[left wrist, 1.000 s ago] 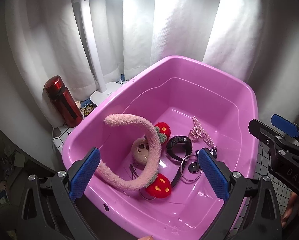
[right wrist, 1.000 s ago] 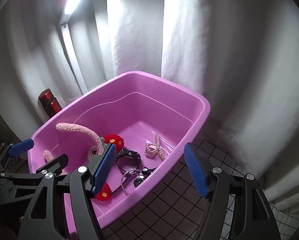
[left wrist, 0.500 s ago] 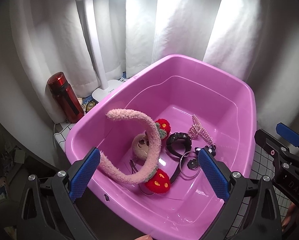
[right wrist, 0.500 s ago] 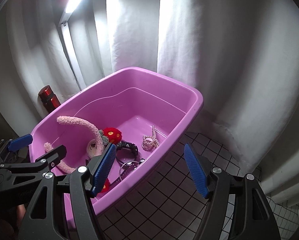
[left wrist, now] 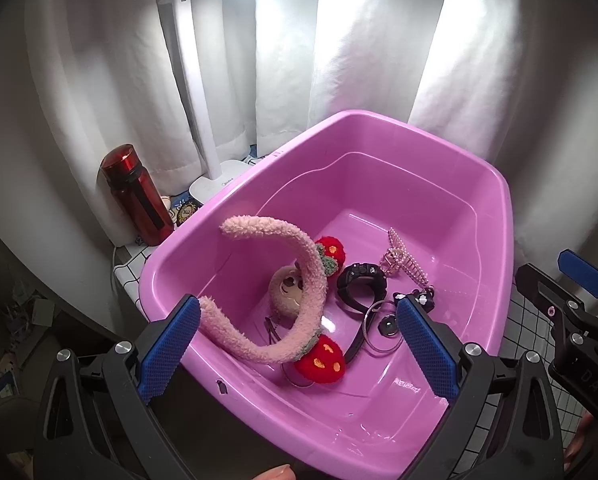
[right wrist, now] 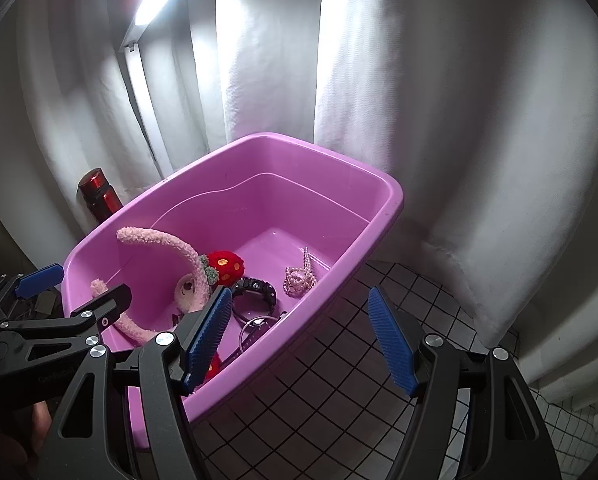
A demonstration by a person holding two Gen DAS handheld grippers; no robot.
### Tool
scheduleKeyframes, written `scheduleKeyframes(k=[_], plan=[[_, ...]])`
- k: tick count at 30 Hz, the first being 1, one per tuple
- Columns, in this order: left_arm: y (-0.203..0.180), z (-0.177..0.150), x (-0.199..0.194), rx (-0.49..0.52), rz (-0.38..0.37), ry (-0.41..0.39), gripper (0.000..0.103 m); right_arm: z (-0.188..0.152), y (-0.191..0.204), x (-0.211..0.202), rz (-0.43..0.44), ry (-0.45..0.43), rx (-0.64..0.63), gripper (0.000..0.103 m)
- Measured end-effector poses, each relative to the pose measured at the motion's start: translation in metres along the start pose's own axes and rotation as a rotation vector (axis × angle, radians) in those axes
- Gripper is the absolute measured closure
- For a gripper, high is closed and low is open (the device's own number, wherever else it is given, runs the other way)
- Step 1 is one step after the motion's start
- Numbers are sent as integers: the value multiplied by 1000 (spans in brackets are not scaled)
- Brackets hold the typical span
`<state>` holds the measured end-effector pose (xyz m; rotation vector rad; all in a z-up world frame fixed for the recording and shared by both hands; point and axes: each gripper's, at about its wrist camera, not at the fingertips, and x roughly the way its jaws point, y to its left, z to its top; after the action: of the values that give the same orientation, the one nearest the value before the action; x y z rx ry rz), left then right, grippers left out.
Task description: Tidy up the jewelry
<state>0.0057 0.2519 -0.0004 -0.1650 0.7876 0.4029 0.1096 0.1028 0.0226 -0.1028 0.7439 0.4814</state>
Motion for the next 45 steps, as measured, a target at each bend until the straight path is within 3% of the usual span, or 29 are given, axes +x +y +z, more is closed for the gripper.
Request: scheduleKeyframes(k=[36, 45], plan=[[0, -2, 1, 0, -25, 7, 6, -5, 0, -4, 1, 10, -3, 35], [4, -2, 0, -14, 7, 21, 6, -7, 2, -6, 4, 5, 4, 35]])
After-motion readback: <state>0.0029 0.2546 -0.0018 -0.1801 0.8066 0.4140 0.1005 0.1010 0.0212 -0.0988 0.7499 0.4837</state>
